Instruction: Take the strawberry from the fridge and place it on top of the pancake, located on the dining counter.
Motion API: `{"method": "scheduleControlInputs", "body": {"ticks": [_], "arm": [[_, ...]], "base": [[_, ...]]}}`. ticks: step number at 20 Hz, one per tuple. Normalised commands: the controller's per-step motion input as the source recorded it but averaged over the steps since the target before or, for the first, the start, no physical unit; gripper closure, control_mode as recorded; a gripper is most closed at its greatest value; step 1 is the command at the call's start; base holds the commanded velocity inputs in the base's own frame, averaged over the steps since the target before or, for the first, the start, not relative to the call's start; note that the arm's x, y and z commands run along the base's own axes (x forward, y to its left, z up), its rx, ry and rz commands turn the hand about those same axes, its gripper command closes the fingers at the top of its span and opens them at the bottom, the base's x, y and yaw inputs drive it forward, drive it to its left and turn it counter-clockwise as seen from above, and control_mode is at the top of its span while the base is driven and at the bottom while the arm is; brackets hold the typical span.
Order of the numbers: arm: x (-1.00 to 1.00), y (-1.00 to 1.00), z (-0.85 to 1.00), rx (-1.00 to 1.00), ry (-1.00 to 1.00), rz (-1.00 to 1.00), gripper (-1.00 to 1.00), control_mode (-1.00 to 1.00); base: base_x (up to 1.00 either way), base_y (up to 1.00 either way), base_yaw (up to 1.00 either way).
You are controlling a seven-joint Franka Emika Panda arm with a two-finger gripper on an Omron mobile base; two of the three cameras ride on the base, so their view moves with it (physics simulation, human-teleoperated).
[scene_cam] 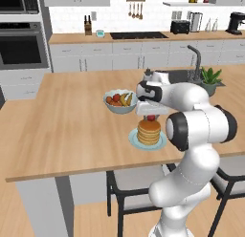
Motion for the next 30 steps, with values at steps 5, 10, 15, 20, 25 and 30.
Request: {"method": "scheduleControlInputs", "body": {"ticks": [5, 10, 15, 20, 25, 30], "arm": [[0.00, -0.01, -0.13, 0.00, 0.01, 0.00, 1.00, -1.00], [0.02, 0.00, -0.17, 0.00, 0.03, 0.00, 1.00, -1.00], [0.07, -0.02, -0.18, 0.00, 0.04, 0.00, 1.00, -1.00], [0.04, 0.00, -0.15, 0.00, 0.04, 0.00, -1.00, -1.00], [-0.01, 0.00, -0.07, 0.00, 0.00, 0.01, -1.00, -1.00], [-0.01, 0.00, -0.01, 0.00, 0.00, 0.02, -1.00, -1.00]], "base": [[0.00, 0.00, 0.00], [0.00, 0.00, 0.00], [0.00, 0.00, 0.00], [0.00, 0.00, 0.00], [0.00, 0.00, 0.00], [0.00, 0.00, 0.00]]}}
